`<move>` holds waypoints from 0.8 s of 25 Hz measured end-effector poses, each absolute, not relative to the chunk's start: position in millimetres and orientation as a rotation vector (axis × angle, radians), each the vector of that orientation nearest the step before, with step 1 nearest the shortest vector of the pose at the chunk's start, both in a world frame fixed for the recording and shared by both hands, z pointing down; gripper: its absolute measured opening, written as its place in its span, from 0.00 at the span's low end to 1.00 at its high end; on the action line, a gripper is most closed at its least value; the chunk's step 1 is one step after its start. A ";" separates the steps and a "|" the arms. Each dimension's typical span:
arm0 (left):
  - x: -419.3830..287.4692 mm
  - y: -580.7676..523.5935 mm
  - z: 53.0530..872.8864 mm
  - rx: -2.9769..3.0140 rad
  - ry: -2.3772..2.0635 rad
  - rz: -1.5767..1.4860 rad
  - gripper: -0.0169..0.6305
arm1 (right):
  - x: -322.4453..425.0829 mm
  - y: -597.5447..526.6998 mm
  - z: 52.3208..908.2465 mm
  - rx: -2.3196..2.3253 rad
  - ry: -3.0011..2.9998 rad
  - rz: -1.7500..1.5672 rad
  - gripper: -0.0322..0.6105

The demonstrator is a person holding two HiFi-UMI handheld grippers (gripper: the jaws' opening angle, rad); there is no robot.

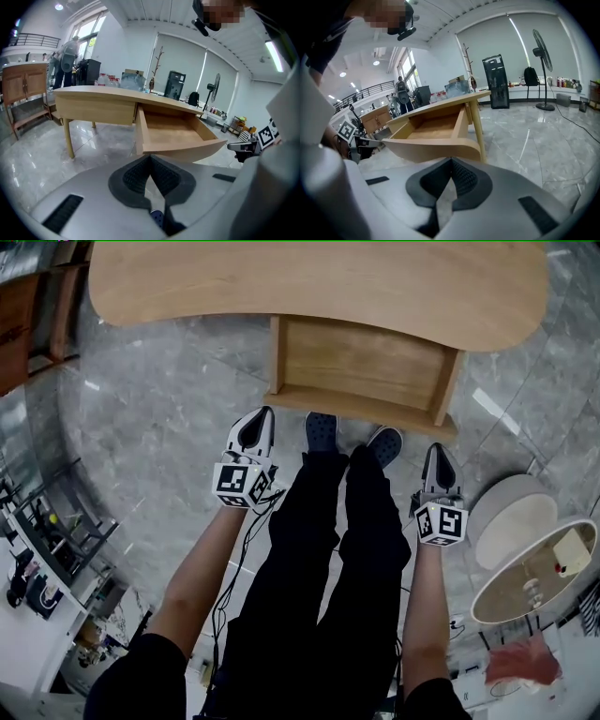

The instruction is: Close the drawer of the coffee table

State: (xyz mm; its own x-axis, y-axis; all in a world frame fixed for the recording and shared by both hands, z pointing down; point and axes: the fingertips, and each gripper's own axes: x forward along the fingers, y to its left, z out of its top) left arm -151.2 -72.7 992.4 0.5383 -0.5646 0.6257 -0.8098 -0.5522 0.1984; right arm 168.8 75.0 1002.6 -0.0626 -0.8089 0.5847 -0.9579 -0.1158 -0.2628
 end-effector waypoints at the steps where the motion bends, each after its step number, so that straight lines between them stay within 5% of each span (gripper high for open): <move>1: -150.7 -72.7 998.1 2.308 -1.109 0.690 0.06 | 169.3 74.2 1008.8 1.986 -1.919 0.943 0.09; 20: -131.8 -76.6 1013.4 2.335 -1.066 0.610 0.06 | 185.7 53.7 1005.4 2.227 -1.905 0.909 0.09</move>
State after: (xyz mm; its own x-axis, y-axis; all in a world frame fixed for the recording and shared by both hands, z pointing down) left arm -131.8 -76.6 1013.4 0.5934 -0.5597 0.5785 -0.7824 -0.5697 0.2514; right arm 185.7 53.7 1005.4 0.0549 -0.8784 0.4748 -0.9215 -0.2277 -0.3146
